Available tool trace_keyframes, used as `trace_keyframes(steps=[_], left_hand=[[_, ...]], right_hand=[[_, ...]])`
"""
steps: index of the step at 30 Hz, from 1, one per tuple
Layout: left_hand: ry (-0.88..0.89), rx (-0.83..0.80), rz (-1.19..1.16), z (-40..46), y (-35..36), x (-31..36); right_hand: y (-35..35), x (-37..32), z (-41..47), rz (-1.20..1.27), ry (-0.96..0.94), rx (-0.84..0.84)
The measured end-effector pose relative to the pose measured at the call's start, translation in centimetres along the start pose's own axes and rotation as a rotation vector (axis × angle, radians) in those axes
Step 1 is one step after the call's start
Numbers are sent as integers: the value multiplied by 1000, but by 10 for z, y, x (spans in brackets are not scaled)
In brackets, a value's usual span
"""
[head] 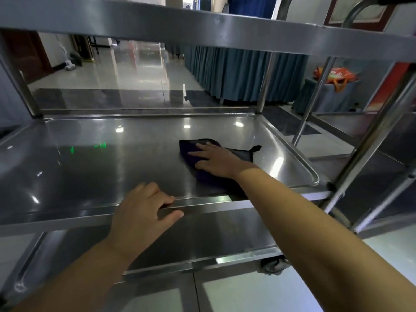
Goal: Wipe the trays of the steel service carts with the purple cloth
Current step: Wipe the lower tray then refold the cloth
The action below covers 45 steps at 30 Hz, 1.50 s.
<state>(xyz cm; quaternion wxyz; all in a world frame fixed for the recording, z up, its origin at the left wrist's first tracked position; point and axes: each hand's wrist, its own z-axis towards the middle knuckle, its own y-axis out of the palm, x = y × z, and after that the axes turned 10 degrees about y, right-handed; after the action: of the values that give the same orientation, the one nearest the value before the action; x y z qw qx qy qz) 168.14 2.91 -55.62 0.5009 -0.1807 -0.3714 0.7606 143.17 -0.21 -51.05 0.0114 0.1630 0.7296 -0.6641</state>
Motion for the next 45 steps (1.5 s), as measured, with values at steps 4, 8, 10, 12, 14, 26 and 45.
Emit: trace_keyframes(steps=[4, 8, 10, 12, 14, 26, 45], left_hand=[[-16, 14, 36, 3, 0, 1], [-31, 21, 49, 3, 2, 0], [-13, 28, 61, 2, 4, -2], [23, 44, 83, 2, 6, -2], [50, 80, 87, 3, 7, -1], [102, 114, 21, 1, 10, -4], [6, 60, -45, 0, 0, 3]], right_hand=[[-20, 52, 22, -119, 78, -1], [-34, 114, 19, -115, 266, 39], [-39, 141, 6, -162, 363, 68], [-42, 159, -14, -201, 397, 94], [-40, 165, -36, -117, 446, 149], [14, 3, -109, -71, 121, 147], [2, 162, -177, -445, 117, 457]])
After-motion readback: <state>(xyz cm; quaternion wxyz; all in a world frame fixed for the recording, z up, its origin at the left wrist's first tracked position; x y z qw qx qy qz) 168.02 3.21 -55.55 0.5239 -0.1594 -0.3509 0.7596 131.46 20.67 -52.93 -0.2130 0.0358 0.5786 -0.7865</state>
